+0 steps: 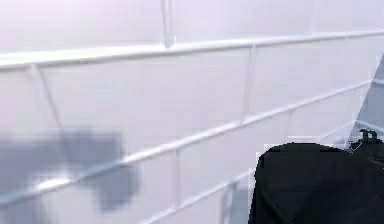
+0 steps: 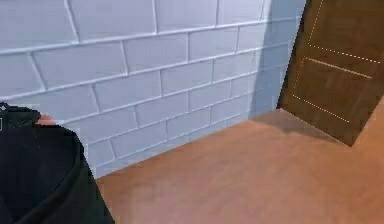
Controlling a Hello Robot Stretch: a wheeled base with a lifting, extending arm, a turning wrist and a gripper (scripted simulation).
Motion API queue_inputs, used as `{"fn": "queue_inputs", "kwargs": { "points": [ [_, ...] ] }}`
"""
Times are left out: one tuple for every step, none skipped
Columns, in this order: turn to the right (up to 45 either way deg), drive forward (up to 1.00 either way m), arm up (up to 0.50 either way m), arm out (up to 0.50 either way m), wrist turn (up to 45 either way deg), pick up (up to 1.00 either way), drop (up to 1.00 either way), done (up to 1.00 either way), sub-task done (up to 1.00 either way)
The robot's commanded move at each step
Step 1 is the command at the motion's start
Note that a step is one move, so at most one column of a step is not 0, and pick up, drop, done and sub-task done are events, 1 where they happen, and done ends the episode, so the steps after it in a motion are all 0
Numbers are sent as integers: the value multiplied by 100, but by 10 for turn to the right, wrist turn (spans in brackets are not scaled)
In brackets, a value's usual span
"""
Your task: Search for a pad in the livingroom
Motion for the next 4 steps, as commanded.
{"fn": "queue_inputs", "kwargs": {
  "points": [
    [450,0,0,0,0,0,0,0,0],
    [450,0,0,0,0,0,0,0,0],
    [450,0,0,0,0,0,0,0,0],
    [150,0,0,0,0,0,0,0,0]
  ]
}}
